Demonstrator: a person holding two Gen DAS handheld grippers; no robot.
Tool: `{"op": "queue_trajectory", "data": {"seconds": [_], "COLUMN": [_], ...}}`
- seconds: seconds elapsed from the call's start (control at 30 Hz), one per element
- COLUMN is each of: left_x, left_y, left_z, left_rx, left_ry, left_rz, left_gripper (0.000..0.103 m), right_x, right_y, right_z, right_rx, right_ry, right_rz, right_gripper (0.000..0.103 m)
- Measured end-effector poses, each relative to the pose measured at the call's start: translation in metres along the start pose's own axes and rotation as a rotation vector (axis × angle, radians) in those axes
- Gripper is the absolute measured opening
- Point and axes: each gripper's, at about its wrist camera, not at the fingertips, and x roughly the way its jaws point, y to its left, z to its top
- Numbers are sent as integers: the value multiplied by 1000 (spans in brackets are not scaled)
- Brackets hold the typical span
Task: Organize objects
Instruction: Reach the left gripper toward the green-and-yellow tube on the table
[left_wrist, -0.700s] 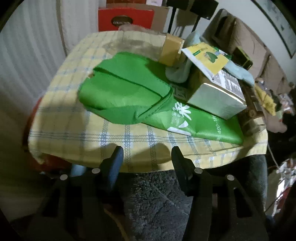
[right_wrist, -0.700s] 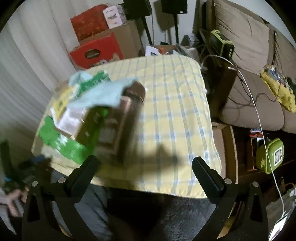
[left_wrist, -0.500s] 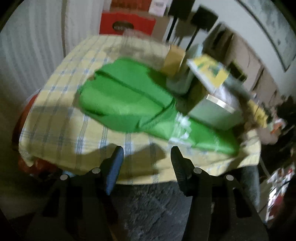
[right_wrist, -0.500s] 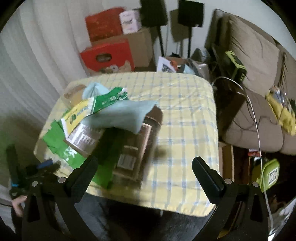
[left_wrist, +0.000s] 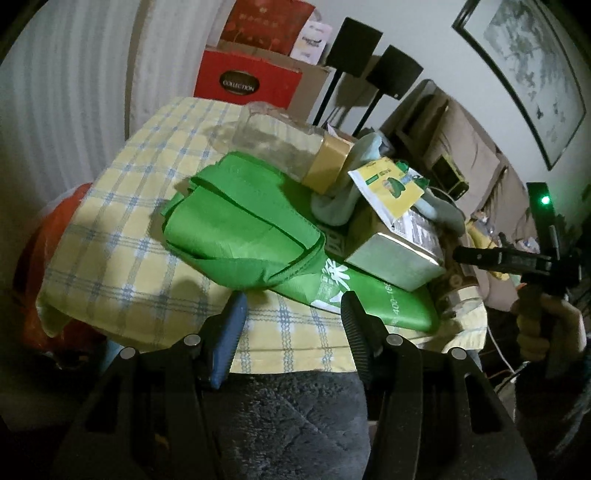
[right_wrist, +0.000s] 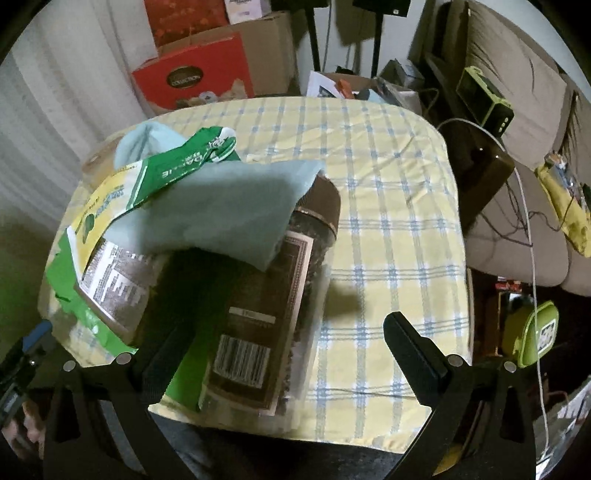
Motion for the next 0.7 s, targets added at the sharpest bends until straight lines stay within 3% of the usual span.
{"op": "queue_trajectory", "data": {"seconds": [0.23, 0.4, 0.47, 0.53, 0.57, 0.63, 0.7], "left_x": [-12, 0, -4, -13, -17, -15, -8], "left_y": [-18, -46, -61, -79, -87, -105, -118], "left_z": [5, 12, 20, 35, 43, 63, 84], "left_rx": [28, 77, 137, 231, 286, 386, 439], "left_ry": [-20, 48, 35, -53, -115, -151, -107], "left_rz": [-18, -41, -43, 36, 76, 113, 49], "left_gripper": [57, 57, 59, 83, 89, 93, 93], "right_x": [-24, -45, -49, -49, -49, -50, -50], "right_y": [-11, -30, -43, -56, -63, -72, -77], "right_z": [-9, -26, -40, -49, -53, -58, -59], "right_rx": [20, 40, 67, 98, 112, 127, 146], "right_ry": [-62, -88, -83, -74, -83, -92, -94], "right_rz": [31, 52, 69, 72, 72, 85, 109], "right_gripper": [103, 103, 103, 103, 103, 103, 103]}}
